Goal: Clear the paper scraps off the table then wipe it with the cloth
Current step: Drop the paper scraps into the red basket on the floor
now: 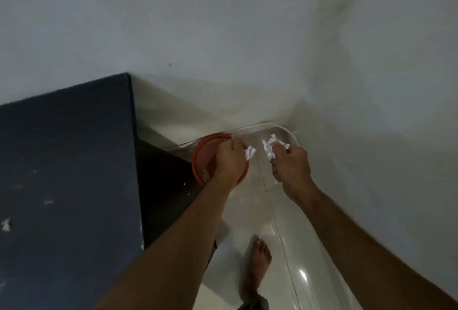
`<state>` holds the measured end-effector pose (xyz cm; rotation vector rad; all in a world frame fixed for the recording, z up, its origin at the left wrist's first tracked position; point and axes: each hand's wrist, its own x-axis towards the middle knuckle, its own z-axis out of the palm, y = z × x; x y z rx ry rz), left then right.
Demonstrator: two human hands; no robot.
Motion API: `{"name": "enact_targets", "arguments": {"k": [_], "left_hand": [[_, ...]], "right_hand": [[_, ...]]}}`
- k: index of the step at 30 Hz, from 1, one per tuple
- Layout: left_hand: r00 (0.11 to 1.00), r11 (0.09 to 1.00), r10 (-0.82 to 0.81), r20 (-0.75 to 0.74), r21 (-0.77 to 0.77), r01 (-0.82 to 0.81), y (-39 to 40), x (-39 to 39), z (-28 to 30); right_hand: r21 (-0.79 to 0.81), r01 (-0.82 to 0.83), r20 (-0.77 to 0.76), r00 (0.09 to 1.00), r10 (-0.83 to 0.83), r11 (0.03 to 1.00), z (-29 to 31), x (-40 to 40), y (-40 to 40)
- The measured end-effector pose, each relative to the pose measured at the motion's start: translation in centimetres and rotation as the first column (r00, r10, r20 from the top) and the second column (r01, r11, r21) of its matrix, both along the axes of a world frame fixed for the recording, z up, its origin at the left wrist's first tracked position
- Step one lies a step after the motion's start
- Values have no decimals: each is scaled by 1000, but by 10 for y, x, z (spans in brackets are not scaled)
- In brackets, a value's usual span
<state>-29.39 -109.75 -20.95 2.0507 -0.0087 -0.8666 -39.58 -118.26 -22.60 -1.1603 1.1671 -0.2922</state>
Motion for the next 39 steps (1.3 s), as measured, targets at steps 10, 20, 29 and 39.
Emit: {"name": "enact_targets", "arguments": {"k": [10, 20, 29, 39], "left_hand": [[926, 915, 379, 1, 150, -374, 27, 33, -188], [923, 915, 383, -25, 151, -375, 55, 57, -319], [911, 899, 409, -47, 192, -394, 61, 55, -339], [918, 898, 388, 75, 192, -396, 60, 60, -335]], "right_hand": [[106, -233, -10, 972, 235, 967, -167, 87, 21], [257, -435, 9, 894, 448, 863, -332, 125, 35], [262, -508, -51, 842, 537, 821, -338, 129, 29], [206, -481, 20, 873, 488, 852, -333, 128, 27]]}}
